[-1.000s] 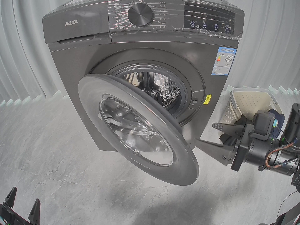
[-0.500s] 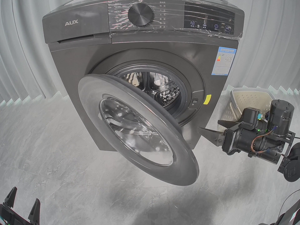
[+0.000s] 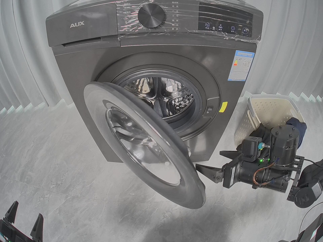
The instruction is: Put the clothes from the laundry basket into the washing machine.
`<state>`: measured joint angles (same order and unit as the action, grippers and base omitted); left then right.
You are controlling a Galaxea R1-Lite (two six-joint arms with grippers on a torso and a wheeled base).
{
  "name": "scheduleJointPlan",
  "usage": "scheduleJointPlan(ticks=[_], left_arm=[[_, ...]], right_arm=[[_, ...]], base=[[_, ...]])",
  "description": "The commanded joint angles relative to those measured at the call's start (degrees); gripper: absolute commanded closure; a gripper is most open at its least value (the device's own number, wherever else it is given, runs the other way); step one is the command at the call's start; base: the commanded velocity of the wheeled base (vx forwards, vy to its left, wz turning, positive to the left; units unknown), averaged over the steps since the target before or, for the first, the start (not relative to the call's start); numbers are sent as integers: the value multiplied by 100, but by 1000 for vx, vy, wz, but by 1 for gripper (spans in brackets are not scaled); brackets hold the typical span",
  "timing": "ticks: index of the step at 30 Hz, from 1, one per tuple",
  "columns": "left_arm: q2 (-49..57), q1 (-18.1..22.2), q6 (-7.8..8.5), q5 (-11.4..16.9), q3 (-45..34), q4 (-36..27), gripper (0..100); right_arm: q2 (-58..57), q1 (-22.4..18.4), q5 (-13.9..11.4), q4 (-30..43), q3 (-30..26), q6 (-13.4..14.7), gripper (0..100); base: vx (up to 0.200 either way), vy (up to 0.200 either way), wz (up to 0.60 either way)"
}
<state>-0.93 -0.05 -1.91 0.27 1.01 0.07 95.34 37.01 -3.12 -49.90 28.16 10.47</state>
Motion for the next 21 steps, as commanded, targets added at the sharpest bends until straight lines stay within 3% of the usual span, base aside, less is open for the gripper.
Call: scheduleJointPlan(ticks=[1, 7, 11, 16, 19, 21], left_arm=[[84, 5, -2, 0, -92, 1, 0], [84, -4, -2, 0, -92, 1, 0], [84, -4, -2, 0, -92, 1, 0], [84, -4, -2, 0, -92, 1, 0], [84, 5, -2, 0, -92, 1, 0], [84, -4, -2, 0, -92, 1, 0]], right_arm=[[11, 263, 22, -3, -109, 25, 0], [37, 201, 48, -11, 5, 25, 0], [389, -98, 391, -11, 339, 60, 0], [960, -440, 514, -11, 840, 69, 0], [1276, -484, 769, -11, 1130, 60, 0], [1443, -484, 778, -3, 1174, 51, 0]], base=[[0, 0, 0], [0, 0, 0], [0, 0, 0], [0, 0, 0], [0, 0, 0], [0, 0, 0]])
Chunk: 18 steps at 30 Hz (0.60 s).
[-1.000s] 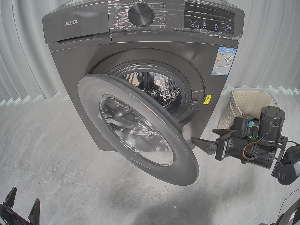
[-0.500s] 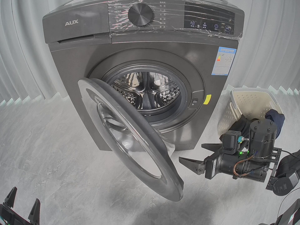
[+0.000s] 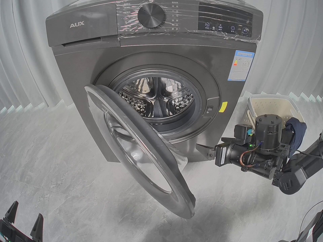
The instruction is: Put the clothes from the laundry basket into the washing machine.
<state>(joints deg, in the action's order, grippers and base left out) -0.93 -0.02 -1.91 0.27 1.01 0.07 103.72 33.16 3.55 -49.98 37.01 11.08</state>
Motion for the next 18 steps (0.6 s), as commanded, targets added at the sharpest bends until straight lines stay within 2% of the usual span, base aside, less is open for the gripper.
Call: scheduleJointPlan(ticks=[1, 6, 8, 13, 18], left_arm=[[84, -6, -2, 0, -92, 1, 0], [84, 2, -2, 0, -92, 1, 0], [84, -6, -2, 0, -92, 1, 0], [84, 2, -2, 0, -92, 1, 0], [84, -6, -2, 0, -92, 1, 0]], right_arm=[[676, -81, 120, -3, 298, -18, 0], [1028, 50, 137, -3, 430, -18, 0], [1142, 261, 146, -12, 456, 17, 0], [1256, 499, 155, -249, 377, 8, 0], [1230, 507, 146, -381, 316, 8, 0]], base=[[0, 0, 0], [0, 0, 0], [0, 0, 0], [0, 0, 0], [0, 0, 0]])
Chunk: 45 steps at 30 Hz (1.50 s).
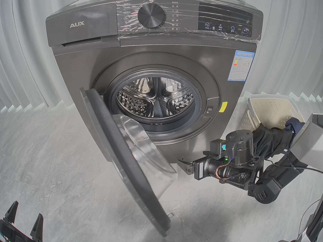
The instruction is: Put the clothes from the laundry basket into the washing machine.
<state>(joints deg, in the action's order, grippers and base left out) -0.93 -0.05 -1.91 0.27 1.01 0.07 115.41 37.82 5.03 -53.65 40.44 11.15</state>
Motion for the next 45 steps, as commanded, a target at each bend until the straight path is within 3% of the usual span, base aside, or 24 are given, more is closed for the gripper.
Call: scheduleJointPlan(ticks=[1, 10, 15, 25, 30, 40, 45], left_arm=[[84, -4, -2, 0, -92, 1, 0], [84, -4, -2, 0, -92, 1, 0], [84, -4, 7, 0, -92, 1, 0], [84, 5, 7, 0, -92, 1, 0], [84, 5, 16, 0, -92, 1, 0], [84, 5, 16, 0, -92, 1, 0], [84, 5, -2, 8, -92, 1, 0]], right_arm=[[52, 42, -2, -14, -18, 1, 0], [140, 33, -11, -14, 184, -8, 0], [377, 51, -46, -14, 412, -17, 0], [694, 639, -11, -111, 483, 1, 0], [799, 718, -11, -348, 509, 1, 0], [817, 464, -99, -357, 1036, 71, 0], [1080, 253, -213, -84, 1370, 62, 0]], base=[[0, 0, 0], [0, 0, 0], [-200, 0, 0], [-20, 0, 0], [0, 0, 0], [0, 0, 0], [-200, 0, 0]])
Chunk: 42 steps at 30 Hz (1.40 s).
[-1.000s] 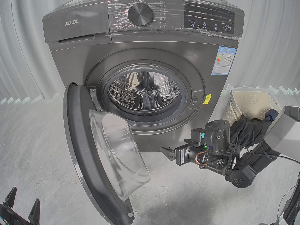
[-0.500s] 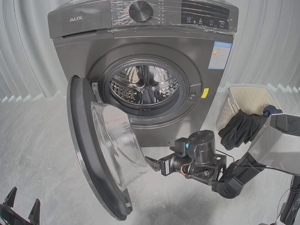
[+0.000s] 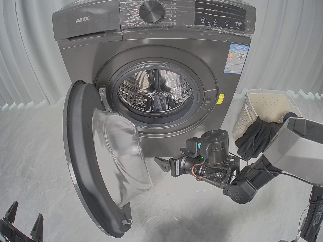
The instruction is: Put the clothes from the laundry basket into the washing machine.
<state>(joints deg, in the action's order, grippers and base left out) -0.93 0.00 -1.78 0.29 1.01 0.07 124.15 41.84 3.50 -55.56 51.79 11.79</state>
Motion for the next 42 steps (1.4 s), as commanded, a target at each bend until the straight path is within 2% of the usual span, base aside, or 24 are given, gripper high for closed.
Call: scheduleJointPlan(ticks=[1, 7, 17, 27, 33, 42], left_arm=[[84, 0, -7, 6, -92, 1, 0], [84, -9, 2, 6, -92, 1, 0], [84, -9, 2, 6, -92, 1, 0], [84, 0, 2, 6, -92, 1, 0], [84, 0, 2, 6, -92, 1, 0], [84, 0, 2, 6, -92, 1, 0]], right_arm=[[259, -150, -60, 116, 244, -1, 0], [435, -44, -51, 116, 244, -45, 0], [470, 501, -60, 28, 420, -36, 0], [742, 378, -121, 248, 1088, -36, 0], [1111, 255, -200, 731, 1826, -19, 0], [1507, 597, -192, 810, 2450, -1, 0]], base=[[-200, 0, 0], [-100, 0, 0], [0, 0, 0], [0, 0, 0], [0, 0, 0], [0, 0, 0]])
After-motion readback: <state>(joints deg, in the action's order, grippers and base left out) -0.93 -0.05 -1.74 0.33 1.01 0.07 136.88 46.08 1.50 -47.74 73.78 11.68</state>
